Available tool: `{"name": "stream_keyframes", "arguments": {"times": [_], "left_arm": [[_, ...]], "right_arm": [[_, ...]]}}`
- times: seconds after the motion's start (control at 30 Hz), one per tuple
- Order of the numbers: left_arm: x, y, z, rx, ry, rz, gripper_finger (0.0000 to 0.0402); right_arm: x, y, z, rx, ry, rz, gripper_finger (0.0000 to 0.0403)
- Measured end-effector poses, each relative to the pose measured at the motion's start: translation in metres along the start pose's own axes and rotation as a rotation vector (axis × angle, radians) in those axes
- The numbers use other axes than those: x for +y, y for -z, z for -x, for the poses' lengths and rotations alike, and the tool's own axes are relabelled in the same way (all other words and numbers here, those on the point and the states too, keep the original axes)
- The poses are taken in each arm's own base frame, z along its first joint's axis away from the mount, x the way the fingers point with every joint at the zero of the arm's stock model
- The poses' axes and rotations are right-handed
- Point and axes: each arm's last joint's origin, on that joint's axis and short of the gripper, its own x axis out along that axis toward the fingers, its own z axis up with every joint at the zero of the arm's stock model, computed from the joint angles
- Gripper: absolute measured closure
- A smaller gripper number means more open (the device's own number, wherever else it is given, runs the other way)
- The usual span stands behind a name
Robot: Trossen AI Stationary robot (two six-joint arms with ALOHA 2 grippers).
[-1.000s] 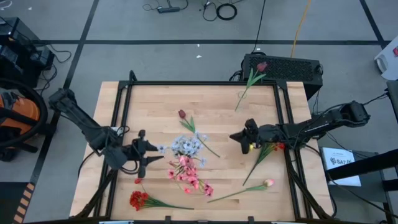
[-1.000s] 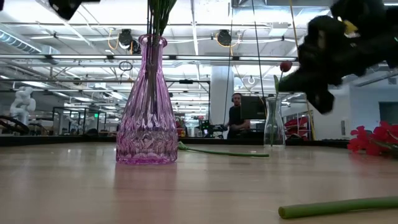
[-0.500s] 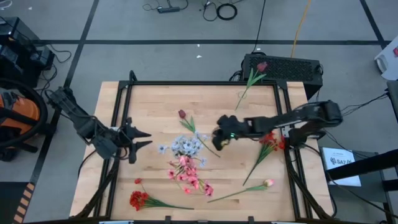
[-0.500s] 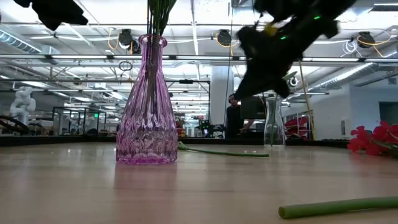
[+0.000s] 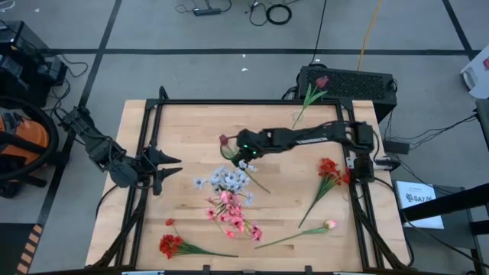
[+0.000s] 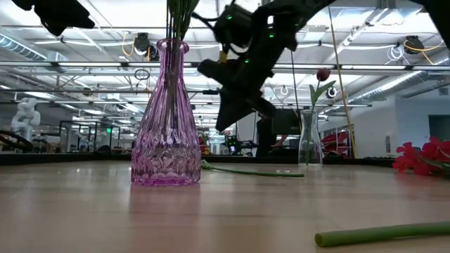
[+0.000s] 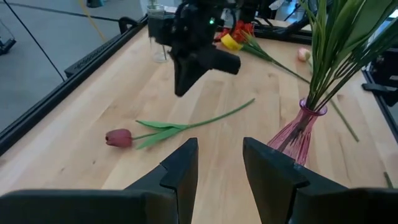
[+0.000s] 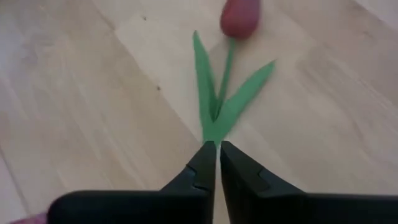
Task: Sort flowers into vase by color
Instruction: Put the dark red flower into the transparent vase
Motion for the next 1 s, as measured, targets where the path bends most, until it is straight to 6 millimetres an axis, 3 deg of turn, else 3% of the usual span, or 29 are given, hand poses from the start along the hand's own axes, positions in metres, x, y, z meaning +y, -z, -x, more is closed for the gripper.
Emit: {"name": "stream_keyframes", "arguments": {"times": [0.3,0.6,0.83,1.0], "left_arm": [[0.0,0.001,0.0,0.012,-0.001,-0.005,0.0268],[0.002,0.003,0.0,0.032,-0.011,-0.027,0.0268],[0.003,0.005,0.0,0.045,-0.015,-0.042,0.0268],[0.004,0.005,0.002,0.066,0.029,-0.03,0.0268]], "right_arm": [[0.006,-0.019,-0.024,-0.006,-0.015,0.127,0.0285],[0.004,-0.003,-0.056,0.055,0.015,0.15,0.0209],[0.009,0.013,-0.074,0.097,0.045,0.198,0.0203],[0.007,0.02,-0.075,0.144,0.081,0.17,0.0251]]}}
